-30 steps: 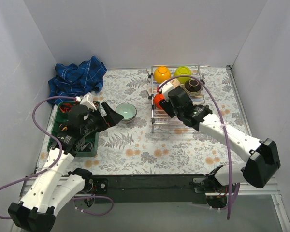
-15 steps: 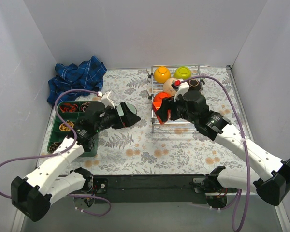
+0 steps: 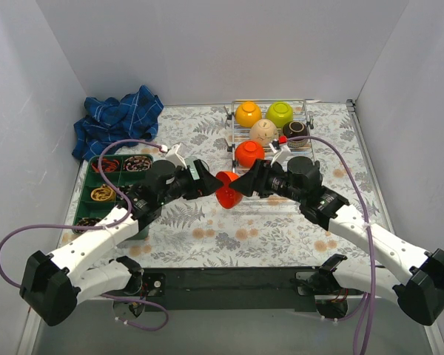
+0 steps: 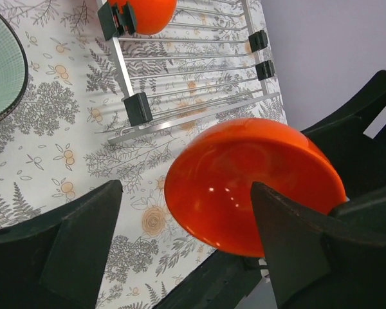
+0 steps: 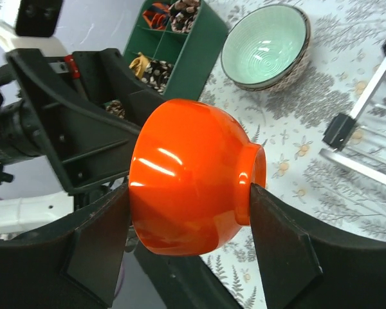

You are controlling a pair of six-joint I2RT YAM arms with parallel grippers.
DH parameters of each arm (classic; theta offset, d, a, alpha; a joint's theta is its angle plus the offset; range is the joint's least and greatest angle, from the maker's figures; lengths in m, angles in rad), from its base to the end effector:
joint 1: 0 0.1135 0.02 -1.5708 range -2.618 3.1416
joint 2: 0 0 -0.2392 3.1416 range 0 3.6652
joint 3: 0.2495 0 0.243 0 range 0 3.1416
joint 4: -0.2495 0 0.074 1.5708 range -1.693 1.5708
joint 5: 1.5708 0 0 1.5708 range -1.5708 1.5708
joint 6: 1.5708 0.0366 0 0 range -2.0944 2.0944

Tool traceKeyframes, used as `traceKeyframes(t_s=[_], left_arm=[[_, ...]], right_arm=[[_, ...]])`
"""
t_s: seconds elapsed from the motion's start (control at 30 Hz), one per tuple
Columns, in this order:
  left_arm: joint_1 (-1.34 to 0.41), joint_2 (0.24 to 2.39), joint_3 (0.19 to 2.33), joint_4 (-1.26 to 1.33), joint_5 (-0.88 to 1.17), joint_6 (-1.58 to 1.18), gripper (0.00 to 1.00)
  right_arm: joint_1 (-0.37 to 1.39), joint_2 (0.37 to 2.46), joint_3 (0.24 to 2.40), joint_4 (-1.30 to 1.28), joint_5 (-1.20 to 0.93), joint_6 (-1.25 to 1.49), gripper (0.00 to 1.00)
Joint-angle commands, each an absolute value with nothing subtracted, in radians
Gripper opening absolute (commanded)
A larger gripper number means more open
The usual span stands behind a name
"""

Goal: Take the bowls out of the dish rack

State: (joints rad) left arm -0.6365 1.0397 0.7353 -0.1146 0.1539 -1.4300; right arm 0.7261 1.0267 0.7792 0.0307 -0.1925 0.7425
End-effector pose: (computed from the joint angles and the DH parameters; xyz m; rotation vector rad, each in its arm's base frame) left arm 0.1914 -0.1484 0.2616 -0.7858 2.1748 -1.3793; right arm 0.1797 0.1689 0.2950 -0.1354 1.9524 1.1907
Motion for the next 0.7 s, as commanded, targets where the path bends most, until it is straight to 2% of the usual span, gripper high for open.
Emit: traceKeyframes(t_s=[0.0, 0.37, 0.57, 0.6, 0.63, 0.67], left_arm=[[-0.647, 1.051, 0.689, -0.057, 0.124, -1.482, 0.74], [-0.647, 1.025, 0.591, 0.023, 0.138, -1.565, 0.4], [-0.646, 1.014, 0.566, 0.06, 0.161, -1.588, 0.09], [-0.646, 1.011, 0.565, 0.06, 0.161, -1.588, 0.04], [-0.646, 1.008, 0.565, 0.057, 0.158, -1.586, 0.0], [-0.647, 1.003, 0.563, 0.051, 0.153, -1.585, 0.0]], right_arm=[[0.712, 0.996, 0.743, 0.256, -0.275, 0.885, 0.39], [0.68, 1.006, 0.632, 0.428, -0.348, 1.009, 0.4], [0.663, 1.02, 0.577, 0.526, -0.382, 1.072, 0.41], [0.663, 1.022, 0.572, 0.528, -0.385, 1.074, 0.41], [0.663, 1.023, 0.568, 0.528, -0.385, 1.074, 0.47], [0.661, 1.023, 0.565, 0.528, -0.384, 1.072, 0.53]])
